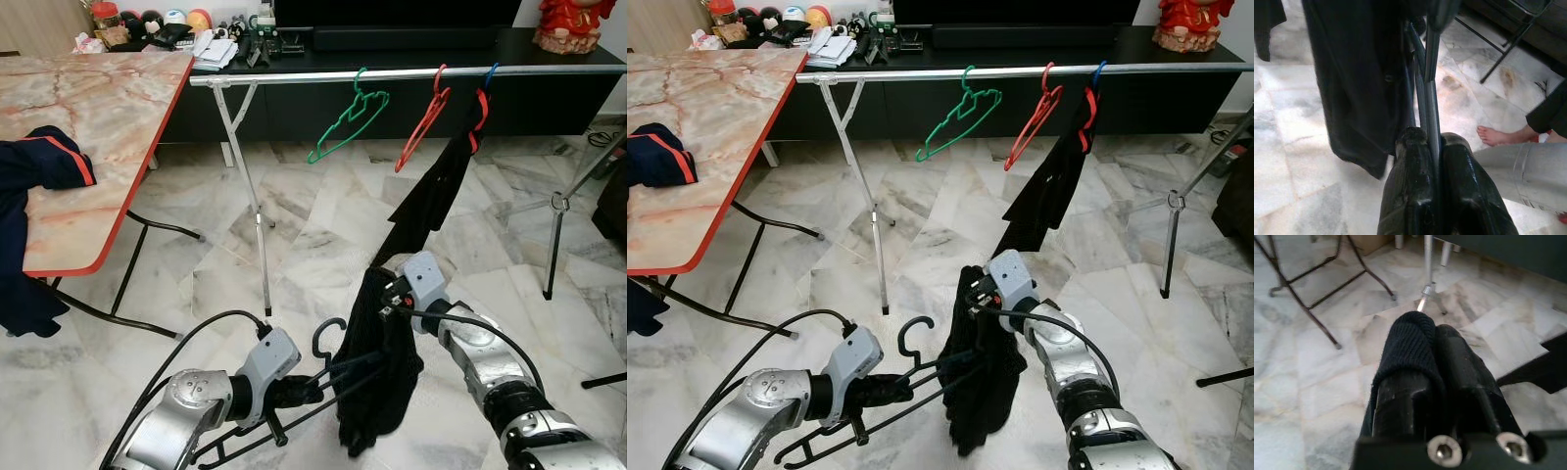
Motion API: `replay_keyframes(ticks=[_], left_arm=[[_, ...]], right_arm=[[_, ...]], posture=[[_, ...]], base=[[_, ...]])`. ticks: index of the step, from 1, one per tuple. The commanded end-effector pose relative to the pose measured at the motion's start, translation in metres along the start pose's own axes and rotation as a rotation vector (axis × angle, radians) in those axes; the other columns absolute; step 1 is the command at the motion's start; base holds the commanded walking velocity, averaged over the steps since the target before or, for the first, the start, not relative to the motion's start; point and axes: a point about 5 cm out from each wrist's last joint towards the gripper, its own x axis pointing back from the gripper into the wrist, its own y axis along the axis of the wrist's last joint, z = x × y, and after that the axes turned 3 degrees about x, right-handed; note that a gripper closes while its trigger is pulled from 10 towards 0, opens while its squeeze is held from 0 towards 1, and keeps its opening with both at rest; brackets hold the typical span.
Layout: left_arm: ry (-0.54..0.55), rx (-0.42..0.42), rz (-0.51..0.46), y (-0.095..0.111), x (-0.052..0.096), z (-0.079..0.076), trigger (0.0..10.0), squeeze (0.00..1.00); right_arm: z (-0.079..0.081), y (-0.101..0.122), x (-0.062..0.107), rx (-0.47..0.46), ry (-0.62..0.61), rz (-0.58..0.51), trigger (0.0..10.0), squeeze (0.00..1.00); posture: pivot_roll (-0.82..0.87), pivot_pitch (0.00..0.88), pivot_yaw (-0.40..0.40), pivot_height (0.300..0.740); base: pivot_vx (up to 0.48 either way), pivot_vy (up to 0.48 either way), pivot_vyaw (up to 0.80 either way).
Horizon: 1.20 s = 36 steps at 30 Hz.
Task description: Hang hanger
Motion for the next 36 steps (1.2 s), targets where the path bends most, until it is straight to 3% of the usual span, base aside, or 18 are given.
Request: replay_keyframes(ticks=[1,7,15,18,24,29,36], left_arm=[[0.045,-0.008,-0.050,0.008,-0.003,0.005,10.0,0.00],[0.230,-0.023,-0.059,0.011,-0.008,0.020,10.0,0.00],[0.248,-0.086,0.097,-0.010,-0.004,0.021,10.0,0.00],[0.284,-0.085,0.088,-0.011,0.002,0.025,10.0,0.00],[0.296,-0.083,0.051,-0.005,0.002,0.027,10.0,0.00],[0.251,-0.080,0.005,0.003,-0.008,0.020,10.0,0.00],[0.214,-0.037,-0.128,0.026,-0.027,0.011,10.0,0.00]], right_arm=[[0.008,0.011,-0.004,0.008,0.059,-0.071,10.0,0.00],[0.012,0.008,-0.005,0.002,0.066,-0.068,10.0,0.00],[0.002,0.004,-0.002,-0.006,-0.055,-0.024,10.0,0.00],[-0.006,0.004,0.000,-0.009,-0.114,-0.013,10.0,0.00],[-0.005,0.003,-0.001,-0.003,-0.113,-0.006,10.0,0.00],[0.006,0.008,-0.006,-0.035,-0.037,-0.053,10.0,0.00],[0.019,0.029,-0.011,-0.166,0.102,-0.204,10.0,0.00]], posture=[[-0.01,0.187,-0.026,0.740],[-0.01,0.191,-0.027,0.740],[0.00,0.192,-0.027,0.740],[0.00,0.192,-0.027,0.740],[0.00,0.193,-0.030,0.740],[0.00,0.193,-0.029,0.740],[-0.01,0.196,-0.032,0.740]], base=[[0.000,0.000,0.00],[0.000,0.000,0.00],[0.000,0.000,0.00],[0.000,0.000,0.00],[0.000,0.000,0.00],[0.000,0.000,0.00],[0.000,0.000,0.00]])
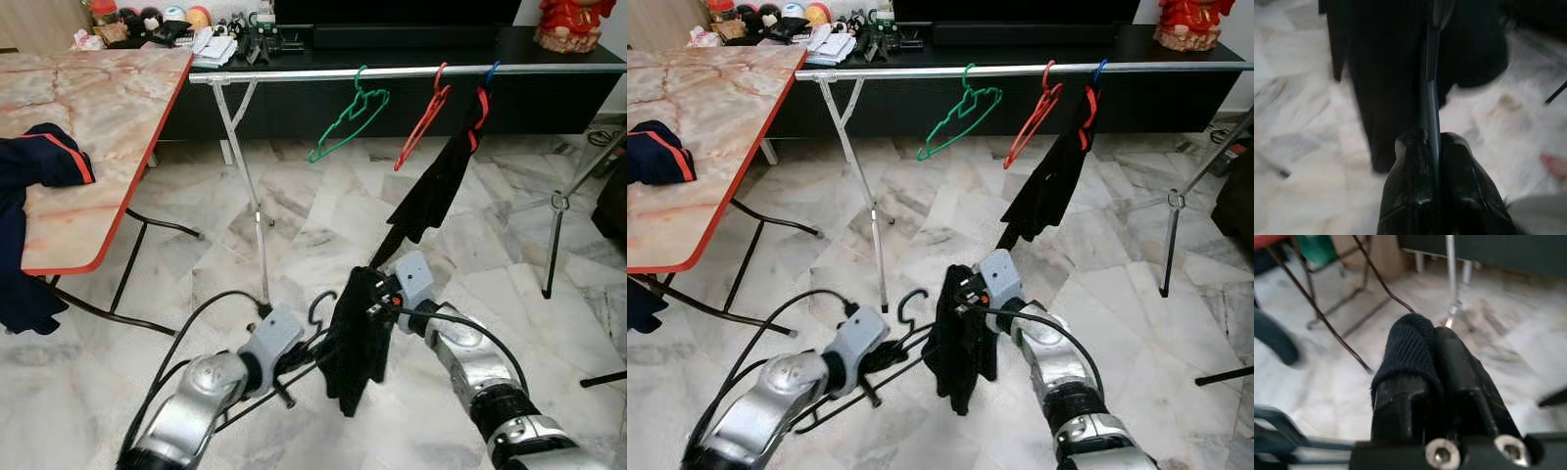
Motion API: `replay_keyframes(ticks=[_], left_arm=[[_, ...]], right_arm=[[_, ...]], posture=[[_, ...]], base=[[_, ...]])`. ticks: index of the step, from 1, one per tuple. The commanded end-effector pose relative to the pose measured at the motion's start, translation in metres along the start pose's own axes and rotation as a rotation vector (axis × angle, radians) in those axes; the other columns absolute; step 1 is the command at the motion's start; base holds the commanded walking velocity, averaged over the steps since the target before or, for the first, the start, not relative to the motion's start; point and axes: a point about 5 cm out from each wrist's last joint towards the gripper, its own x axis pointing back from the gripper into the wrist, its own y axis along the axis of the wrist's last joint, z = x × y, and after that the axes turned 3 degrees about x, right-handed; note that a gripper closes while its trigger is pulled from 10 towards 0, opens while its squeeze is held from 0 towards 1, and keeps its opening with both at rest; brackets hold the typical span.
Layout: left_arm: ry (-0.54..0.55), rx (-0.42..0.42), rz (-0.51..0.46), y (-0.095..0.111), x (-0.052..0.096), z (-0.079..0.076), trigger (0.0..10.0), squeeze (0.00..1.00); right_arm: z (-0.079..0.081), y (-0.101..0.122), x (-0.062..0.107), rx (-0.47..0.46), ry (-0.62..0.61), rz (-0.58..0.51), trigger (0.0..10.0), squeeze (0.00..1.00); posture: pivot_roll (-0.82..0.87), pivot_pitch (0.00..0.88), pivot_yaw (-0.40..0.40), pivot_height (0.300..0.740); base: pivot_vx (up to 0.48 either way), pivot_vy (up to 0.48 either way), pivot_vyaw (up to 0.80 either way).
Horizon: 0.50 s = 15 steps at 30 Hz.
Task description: Hang hanger
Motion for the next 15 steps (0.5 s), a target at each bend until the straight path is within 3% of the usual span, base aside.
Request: replay_keyframes(ticks=[1,7,10,14,15], left_arm=[[-0.010,0.031,-0.027,0.001,-0.001,-0.002,10.0,0.00],[0.020,0.032,-0.080,0.009,-0.007,-0.004,10.0,0.00],[0.008,0.028,-0.098,0.013,-0.013,-0.009,10.0,0.00],[-0.028,0.036,-0.103,0.015,-0.017,-0.015,10.0,0.00],[-0.039,0.032,-0.101,0.015,-0.018,-0.017,10.0,0.00]], right_arm=[[-0.001,0.013,0.000,-0.020,0.021,-0.075,10.0,0.00],[0.002,0.026,-0.001,-0.113,0.079,-0.154,10.0,0.00],[0.010,0.045,-0.002,-0.274,0.152,-0.268,10.0,0.00],[0.021,0.061,-0.002,-0.329,0.238,-0.356,10.0,0.00],[0.022,0.063,-0.002,-0.307,0.235,-0.366,10.0,0.00]], posture=[[-0.01,0.196,-0.032,0.740],[-0.01,0.200,-0.030,0.740],[-0.01,0.201,-0.030,0.740],[-0.01,0.201,-0.029,0.740],[-0.01,0.201,-0.029,0.740]], base=[[0.000,0.000,0.00],[0.000,0.000,0.00],[0.000,0.000,0.00],[0.000,0.000,0.00],[0.000,0.000,0.00]])
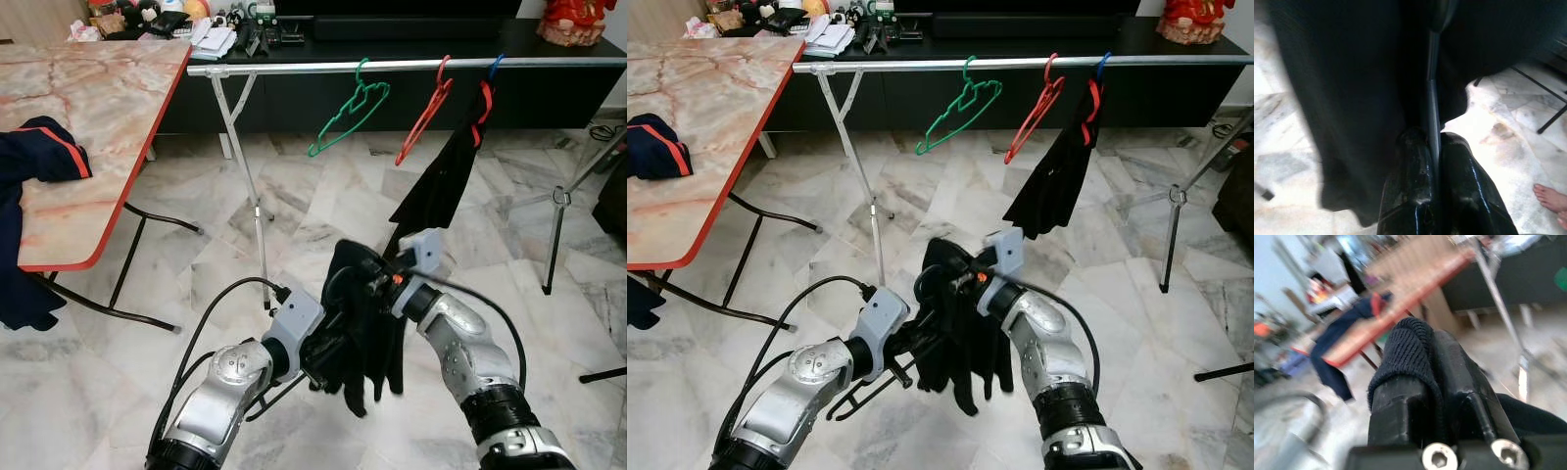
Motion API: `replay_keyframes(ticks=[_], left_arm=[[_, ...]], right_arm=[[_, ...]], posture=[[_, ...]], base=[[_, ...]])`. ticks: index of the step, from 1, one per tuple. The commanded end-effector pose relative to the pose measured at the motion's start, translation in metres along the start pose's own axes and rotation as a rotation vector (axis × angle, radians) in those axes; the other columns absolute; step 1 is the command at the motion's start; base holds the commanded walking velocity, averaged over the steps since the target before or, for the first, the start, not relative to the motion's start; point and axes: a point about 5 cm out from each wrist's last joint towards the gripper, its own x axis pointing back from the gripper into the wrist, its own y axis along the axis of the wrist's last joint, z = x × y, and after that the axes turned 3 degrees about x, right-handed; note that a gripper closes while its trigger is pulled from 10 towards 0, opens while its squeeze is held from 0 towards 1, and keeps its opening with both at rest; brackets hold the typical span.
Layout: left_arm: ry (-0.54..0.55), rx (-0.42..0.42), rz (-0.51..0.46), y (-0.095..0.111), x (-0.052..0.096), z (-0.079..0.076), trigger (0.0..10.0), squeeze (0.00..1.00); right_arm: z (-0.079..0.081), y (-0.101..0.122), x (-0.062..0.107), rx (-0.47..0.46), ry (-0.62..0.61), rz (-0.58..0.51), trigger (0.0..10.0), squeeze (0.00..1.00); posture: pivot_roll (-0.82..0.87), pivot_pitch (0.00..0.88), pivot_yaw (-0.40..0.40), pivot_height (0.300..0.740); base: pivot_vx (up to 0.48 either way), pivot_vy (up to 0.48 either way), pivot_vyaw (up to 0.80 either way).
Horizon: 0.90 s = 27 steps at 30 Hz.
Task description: Hang hanger
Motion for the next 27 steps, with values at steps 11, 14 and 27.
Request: replay_keyframes(ticks=[11,14,27], left_arm=[[-0.022,-0.015,0.040,-0.008,0.009,0.001,10.0,0.00],[-0.011,-0.019,0.055,-0.011,0.014,0.005,10.0,0.00],[0.030,0.003,0.015,-0.007,0.014,0.008,10.0,0.00]], right_arm=[[-0.047,-0.007,0.029,0.141,-0.399,0.142,10.0,0.00],[-0.055,-0.009,0.036,0.155,-0.482,0.164,10.0,0.00],[-0.055,-0.016,0.029,0.011,-0.517,0.123,10.0,0.00]], posture=[[0.00,0.200,-0.032,0.740],[0.00,0.201,-0.031,0.740],[0.00,0.201,-0.031,0.740]], base=[[0.000,0.000,0.00],[0.000,0.000,0.00],[0.000,0.000,0.00]])
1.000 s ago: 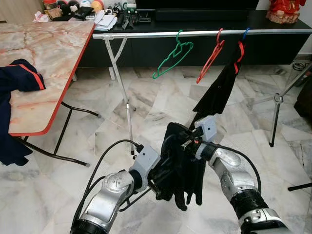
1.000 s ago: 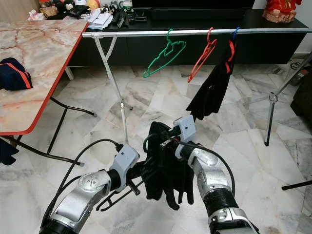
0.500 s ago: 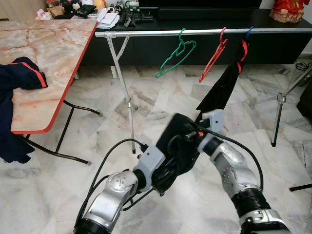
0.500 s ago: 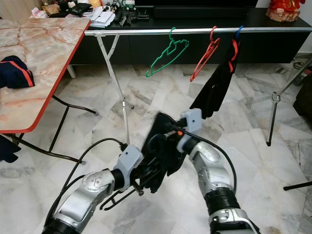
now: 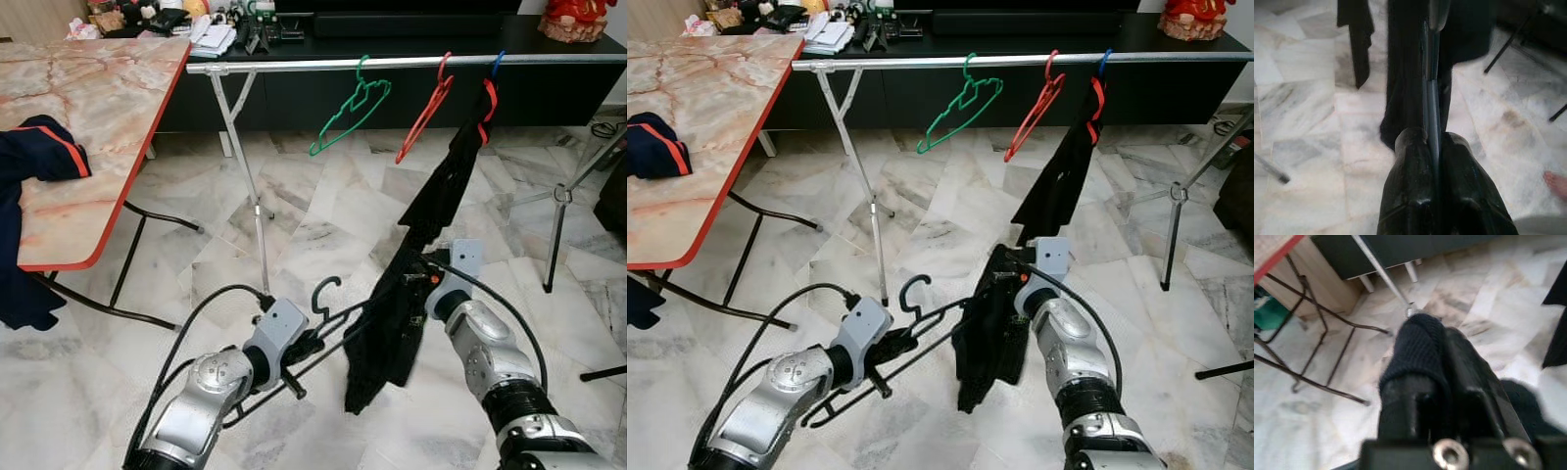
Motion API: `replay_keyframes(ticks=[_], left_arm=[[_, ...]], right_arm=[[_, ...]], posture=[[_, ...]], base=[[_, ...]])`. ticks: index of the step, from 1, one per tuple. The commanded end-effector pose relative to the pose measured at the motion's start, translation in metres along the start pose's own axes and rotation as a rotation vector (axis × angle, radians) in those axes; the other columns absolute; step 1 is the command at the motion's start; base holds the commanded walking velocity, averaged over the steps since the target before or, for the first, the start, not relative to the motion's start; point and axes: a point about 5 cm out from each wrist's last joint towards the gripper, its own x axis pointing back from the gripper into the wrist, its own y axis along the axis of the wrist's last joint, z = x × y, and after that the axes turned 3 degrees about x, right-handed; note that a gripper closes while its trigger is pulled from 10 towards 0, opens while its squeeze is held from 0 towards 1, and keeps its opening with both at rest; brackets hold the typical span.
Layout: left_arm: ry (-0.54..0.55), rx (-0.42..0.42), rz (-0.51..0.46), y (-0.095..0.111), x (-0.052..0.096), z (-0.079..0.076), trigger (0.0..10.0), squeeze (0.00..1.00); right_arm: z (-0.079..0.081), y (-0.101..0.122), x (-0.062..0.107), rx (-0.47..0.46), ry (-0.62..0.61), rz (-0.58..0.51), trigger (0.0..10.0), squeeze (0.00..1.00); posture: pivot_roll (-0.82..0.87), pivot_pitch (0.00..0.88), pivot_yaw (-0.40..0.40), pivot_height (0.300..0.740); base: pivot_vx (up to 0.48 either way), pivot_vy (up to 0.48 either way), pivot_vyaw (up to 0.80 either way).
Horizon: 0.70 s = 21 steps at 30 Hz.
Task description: Hang hanger
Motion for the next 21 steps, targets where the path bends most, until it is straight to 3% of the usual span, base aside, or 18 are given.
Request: replay_keyframes(ticks=[1,3,5,8,11,17,21], left_arm=[[-0.022,0.034,-0.030,0.004,-0.002,-0.003,10.0,0.00],[-0.033,0.022,-0.021,0.003,-0.005,-0.008,10.0,0.00],[-0.036,0.021,-0.020,0.003,-0.005,-0.008,10.0,0.00],[-0.041,0.028,-0.030,0.004,-0.007,-0.010,10.0,0.00],[-0.032,0.024,-0.035,0.006,-0.008,-0.010,10.0,0.00],[-0.049,0.024,-0.041,0.006,-0.012,-0.016,10.0,0.00],[-0.061,0.019,-0.041,0.006,-0.013,-0.020,10.0,0.00]], right_arm=[[0.007,0.012,-0.004,-0.013,0.046,-0.053,10.0,0.00],[0.020,0.015,-0.007,-0.039,0.140,-0.075,10.0,0.00],[0.023,0.016,-0.007,-0.046,0.157,-0.086,10.0,0.00],[0.042,0.025,-0.007,-0.147,0.305,-0.130,10.0,0.00],[0.055,0.030,-0.005,-0.192,0.408,-0.150,10.0,0.00],[0.073,0.039,0.000,-0.303,0.505,-0.211,10.0,0.00],[0.067,0.034,0.000,-0.258,0.461,-0.203,10.0,0.00]], posture=[[0.00,0.201,-0.031,0.740],[0.00,0.203,-0.031,0.740],[0.00,0.203,-0.031,0.740],[-0.01,0.204,-0.030,0.740],[-0.01,0.202,-0.027,0.740],[-0.01,0.150,-0.021,0.740],[-0.01,0.128,-0.021,0.740]], base=[[0.000,0.000,0.00],[0.000,0.000,0.00],[0.000,0.000,0.00],[0.000,0.000,0.00],[0.000,0.000,0.00],[0.000,0.000,0.00],[0.000,0.000,0.00]])
